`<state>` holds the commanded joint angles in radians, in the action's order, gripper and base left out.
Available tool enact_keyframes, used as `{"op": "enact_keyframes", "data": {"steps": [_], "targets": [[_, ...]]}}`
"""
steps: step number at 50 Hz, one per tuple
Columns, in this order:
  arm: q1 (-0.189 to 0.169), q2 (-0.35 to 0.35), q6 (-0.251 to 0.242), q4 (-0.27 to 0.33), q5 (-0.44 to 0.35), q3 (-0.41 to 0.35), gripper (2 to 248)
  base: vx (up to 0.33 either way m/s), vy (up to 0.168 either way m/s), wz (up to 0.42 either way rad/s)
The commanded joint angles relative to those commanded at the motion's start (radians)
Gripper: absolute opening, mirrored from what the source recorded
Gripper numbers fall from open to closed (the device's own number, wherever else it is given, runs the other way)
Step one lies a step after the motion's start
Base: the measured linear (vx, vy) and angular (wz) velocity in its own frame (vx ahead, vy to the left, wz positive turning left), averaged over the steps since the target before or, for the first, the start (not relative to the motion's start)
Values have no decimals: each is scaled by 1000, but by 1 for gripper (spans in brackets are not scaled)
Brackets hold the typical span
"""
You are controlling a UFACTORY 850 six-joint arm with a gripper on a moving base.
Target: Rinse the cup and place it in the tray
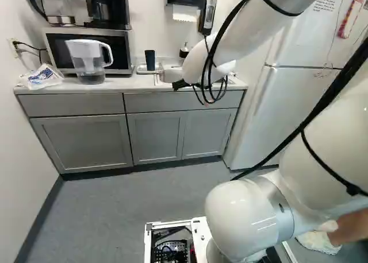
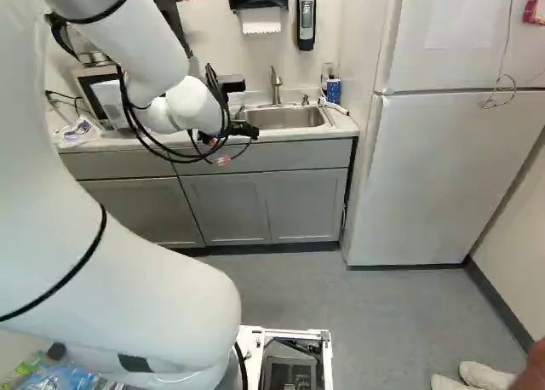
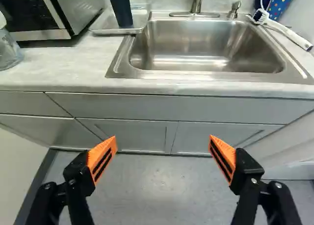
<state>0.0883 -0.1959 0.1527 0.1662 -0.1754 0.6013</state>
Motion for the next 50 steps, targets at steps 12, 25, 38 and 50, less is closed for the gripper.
{"op": "enact_keyframes", "data": {"steps": [12,25,38,50], "targets": [[-17,-16,-29,-31,-132,-97,247,0,0,0],[-34,-32,-59,-64,-269,-198,247,0,0,0],[-49,-46,-85,-93,-388,-286,247,0,0,0],[-61,-57,-105,-114,-480,-354,247,0,0,0]]}}
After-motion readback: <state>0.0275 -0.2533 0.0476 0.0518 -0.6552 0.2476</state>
